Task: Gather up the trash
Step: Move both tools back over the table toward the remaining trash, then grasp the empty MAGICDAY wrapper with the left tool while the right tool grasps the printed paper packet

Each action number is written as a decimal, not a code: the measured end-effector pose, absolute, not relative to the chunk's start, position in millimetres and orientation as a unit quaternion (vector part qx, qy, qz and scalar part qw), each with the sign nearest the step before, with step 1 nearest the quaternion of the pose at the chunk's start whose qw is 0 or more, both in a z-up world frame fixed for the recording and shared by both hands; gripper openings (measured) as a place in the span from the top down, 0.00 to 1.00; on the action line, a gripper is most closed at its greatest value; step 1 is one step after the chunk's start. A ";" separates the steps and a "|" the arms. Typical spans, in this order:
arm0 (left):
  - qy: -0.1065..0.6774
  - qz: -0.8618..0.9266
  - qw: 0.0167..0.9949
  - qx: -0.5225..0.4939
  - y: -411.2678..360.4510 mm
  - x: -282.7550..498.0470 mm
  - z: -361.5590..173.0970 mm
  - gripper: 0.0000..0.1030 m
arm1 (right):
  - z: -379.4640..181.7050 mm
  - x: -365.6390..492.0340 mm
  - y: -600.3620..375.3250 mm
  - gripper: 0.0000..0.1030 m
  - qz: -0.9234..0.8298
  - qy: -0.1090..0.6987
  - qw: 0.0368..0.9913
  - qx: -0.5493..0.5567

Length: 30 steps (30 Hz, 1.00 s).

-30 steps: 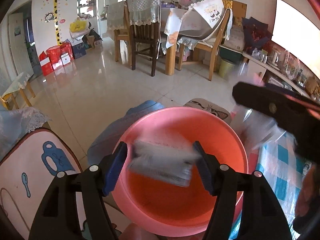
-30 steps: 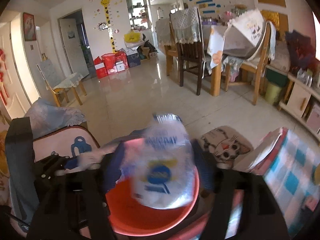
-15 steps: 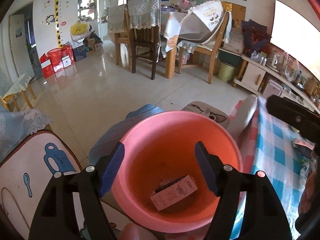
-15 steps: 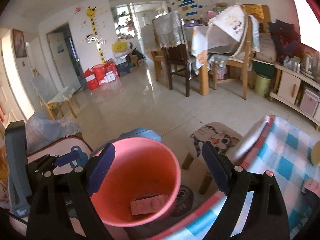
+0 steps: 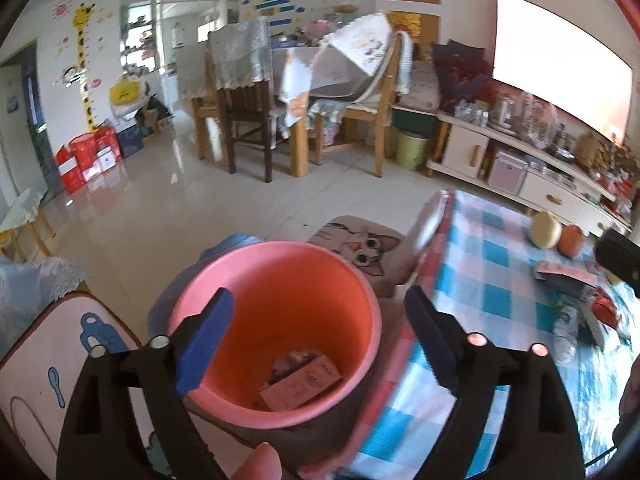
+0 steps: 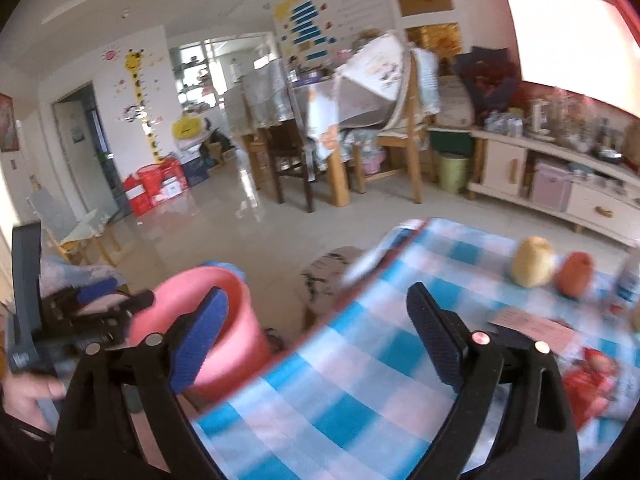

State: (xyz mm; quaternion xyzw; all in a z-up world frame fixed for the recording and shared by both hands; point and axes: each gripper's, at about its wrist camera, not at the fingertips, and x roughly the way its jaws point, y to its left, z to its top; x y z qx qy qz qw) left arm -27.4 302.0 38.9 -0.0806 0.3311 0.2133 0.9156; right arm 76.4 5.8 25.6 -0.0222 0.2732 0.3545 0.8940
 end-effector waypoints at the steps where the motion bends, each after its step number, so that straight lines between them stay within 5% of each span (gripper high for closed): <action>1: 0.331 0.204 0.918 -0.075 291.0 -25.5 39.9 0.12 | 23.7 73.7 -11.5 0.07 0.343 0.272 0.899 -0.025; 14: 0.367 0.036 0.929 -0.025 98.0 66.1 -7.9 0.09 | -36.0 59.5 -247.8 0.04 0.178 0.314 0.933 -0.008; 30: 0.427 -0.027 0.903 0.029 -4.7 139.7 -100.5 0.09 | -80.6 102.0 -281.6 0.04 0.184 0.357 0.916 0.026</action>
